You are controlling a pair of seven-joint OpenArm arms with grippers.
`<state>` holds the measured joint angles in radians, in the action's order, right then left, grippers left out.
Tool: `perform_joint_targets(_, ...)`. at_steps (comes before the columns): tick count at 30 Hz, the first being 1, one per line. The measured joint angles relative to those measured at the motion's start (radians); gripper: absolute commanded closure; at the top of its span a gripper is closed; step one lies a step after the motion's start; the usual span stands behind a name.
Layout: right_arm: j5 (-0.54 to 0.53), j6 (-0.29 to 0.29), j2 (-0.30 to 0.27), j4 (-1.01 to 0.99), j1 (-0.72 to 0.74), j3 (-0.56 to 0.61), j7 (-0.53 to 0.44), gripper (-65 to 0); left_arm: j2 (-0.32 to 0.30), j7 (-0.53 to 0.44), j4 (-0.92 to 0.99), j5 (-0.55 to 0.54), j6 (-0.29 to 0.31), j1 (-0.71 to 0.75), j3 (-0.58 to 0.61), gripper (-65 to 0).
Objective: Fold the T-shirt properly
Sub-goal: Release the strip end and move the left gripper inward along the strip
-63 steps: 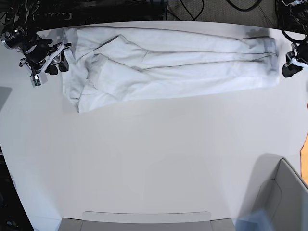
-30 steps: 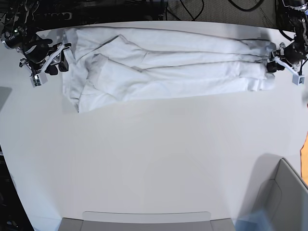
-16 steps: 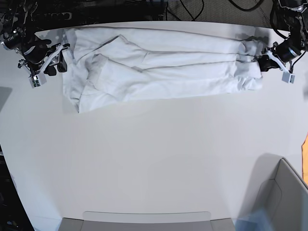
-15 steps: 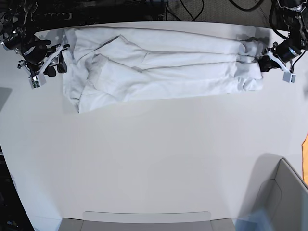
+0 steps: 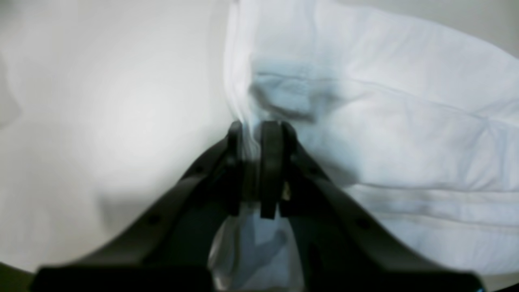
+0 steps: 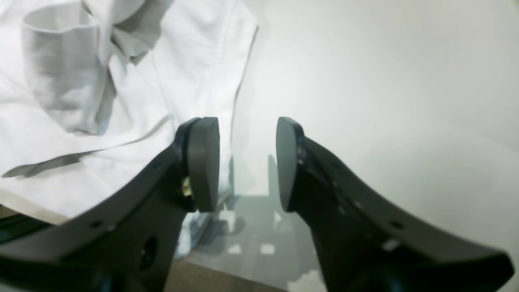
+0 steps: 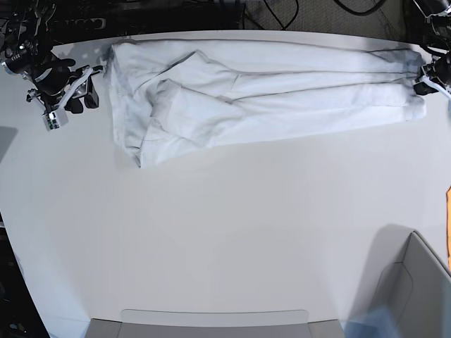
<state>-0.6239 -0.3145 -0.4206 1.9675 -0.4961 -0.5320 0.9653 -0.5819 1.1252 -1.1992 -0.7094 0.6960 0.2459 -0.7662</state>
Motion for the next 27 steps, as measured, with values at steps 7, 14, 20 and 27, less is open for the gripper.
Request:
perform_joint_targets(7,-0.001,0.000,0.000,0.001,0.000,-0.001,0.001,-23.5,0.089,0.161,-0.327,-0.002,0.002,-0.001,-0.127,0.0)
perform_joint_targets(14,0.000,0.000,0.009,0.001,0.001,0.000,0.000,-23.5,0.214,0.256,-0.619,0.003,0.003,0.006,-0.104,0.0)
perform_joint_targets(20,0.000,0.000,0.017,0.005,0.002,0.000,0.003,-23.5,0.345,0.254,-0.792,0.003,0.003,0.065,-0.010,0.0)
perform_joint_targets(27,0.000,0.000,0.016,0.005,0.000,0.000,0.003,-23.5,0.475,0.255,-0.809,0.006,0.000,0.061,0.119,0.0)
